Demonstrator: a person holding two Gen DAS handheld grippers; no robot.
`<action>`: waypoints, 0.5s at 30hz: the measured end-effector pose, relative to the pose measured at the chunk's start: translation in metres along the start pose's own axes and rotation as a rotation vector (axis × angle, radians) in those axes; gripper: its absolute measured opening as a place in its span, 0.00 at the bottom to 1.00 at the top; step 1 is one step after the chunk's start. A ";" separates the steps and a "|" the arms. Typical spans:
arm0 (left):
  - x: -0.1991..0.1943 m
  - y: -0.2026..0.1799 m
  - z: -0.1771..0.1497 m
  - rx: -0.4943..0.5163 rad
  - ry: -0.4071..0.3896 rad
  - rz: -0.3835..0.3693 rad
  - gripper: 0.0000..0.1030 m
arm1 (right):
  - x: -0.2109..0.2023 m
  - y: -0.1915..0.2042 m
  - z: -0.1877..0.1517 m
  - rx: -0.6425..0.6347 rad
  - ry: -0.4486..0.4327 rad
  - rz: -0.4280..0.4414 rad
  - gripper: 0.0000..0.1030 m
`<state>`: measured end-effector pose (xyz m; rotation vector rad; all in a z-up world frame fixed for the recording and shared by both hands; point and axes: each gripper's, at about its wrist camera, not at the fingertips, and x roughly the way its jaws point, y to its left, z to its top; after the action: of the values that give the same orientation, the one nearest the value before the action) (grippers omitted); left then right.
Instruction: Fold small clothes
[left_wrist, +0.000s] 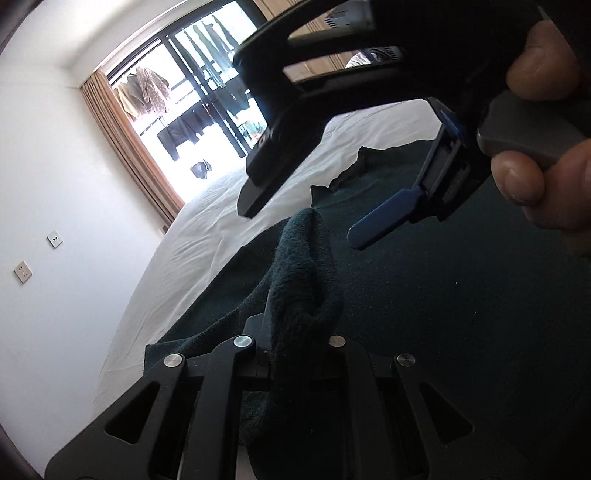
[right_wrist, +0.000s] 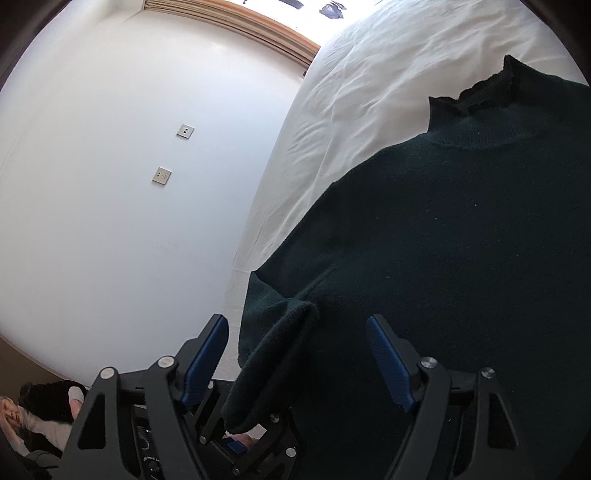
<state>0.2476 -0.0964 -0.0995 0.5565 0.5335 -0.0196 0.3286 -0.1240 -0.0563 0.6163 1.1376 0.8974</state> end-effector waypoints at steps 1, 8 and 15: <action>0.003 0.000 0.000 0.010 -0.002 0.007 0.08 | 0.003 0.000 0.001 -0.002 0.019 -0.013 0.70; 0.013 0.000 -0.008 0.063 -0.014 0.041 0.08 | 0.015 -0.006 0.004 0.006 0.068 -0.026 0.33; -0.002 0.002 -0.014 0.099 -0.025 0.078 0.10 | 0.013 0.014 0.005 -0.133 0.038 -0.101 0.09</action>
<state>0.2399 -0.0880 -0.1074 0.6722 0.4881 0.0210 0.3313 -0.1058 -0.0500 0.4312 1.1235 0.8933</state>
